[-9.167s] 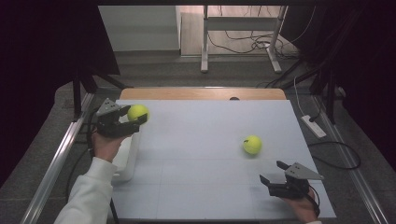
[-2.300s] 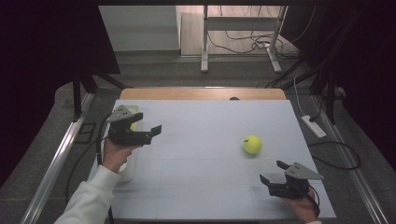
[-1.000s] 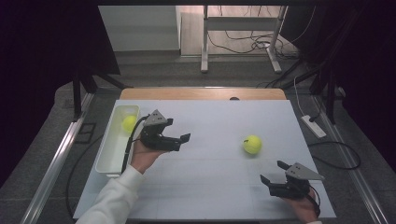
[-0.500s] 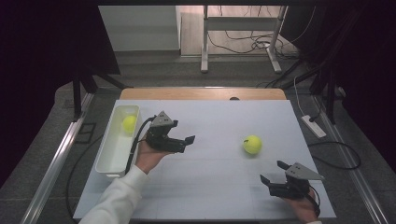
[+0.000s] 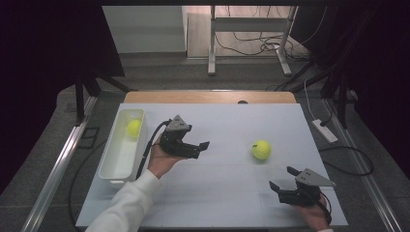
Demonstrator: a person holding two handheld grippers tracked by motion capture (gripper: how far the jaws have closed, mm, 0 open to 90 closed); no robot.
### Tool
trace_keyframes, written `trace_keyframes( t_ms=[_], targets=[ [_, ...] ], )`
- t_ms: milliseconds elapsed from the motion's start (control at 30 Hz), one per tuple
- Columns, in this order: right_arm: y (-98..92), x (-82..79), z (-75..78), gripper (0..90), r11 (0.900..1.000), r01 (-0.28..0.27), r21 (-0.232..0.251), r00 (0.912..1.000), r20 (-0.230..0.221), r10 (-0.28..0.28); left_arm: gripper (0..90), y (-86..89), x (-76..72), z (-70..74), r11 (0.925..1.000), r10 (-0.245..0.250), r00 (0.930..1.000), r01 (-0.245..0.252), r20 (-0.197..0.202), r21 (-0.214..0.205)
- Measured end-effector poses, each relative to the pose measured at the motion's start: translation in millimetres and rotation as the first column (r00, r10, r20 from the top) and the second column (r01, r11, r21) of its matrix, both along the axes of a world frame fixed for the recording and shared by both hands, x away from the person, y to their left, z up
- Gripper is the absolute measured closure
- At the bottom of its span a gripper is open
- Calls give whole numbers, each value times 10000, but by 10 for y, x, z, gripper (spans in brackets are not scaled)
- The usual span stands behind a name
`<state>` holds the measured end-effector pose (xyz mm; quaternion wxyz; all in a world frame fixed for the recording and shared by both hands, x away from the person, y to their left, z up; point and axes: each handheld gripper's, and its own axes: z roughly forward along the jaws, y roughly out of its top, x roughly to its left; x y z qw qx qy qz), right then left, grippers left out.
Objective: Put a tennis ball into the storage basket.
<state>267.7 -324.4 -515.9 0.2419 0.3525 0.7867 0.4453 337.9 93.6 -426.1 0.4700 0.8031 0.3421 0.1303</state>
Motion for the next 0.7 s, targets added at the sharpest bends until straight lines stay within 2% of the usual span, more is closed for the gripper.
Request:
trace_keyframes(
  t_ms=[700],
  targets=[
    [6,0,0,127,10000,-27,8,10000,6,27,102,-185,66,-101,9997,-219,9994,222,-276,107]
  ],
)
